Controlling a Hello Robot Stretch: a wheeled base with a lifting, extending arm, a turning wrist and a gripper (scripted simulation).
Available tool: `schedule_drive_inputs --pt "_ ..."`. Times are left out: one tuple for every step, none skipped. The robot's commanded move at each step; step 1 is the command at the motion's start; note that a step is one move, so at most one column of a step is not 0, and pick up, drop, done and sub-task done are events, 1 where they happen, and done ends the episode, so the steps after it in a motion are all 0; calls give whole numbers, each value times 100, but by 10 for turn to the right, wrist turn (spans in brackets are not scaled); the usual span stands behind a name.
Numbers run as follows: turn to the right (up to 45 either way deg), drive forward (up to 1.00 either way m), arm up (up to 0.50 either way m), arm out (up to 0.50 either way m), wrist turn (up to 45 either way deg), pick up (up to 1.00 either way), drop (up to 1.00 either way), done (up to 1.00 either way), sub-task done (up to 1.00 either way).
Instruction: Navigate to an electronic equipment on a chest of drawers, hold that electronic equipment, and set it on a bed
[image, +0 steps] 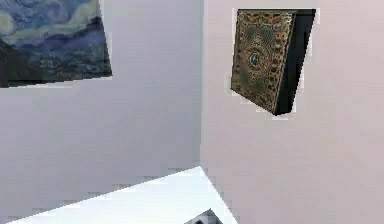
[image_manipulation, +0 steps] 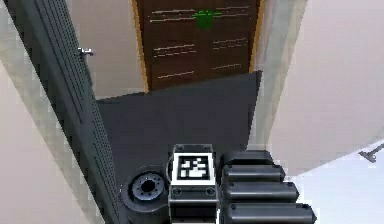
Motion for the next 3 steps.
schedule_drive_inputs --pt "-450 0 0 0 0 0 0 0 0" --pt "-90 0 0 0 0 0 0 0 0" --pt "0 35 0 0 0 0 0 0 0"
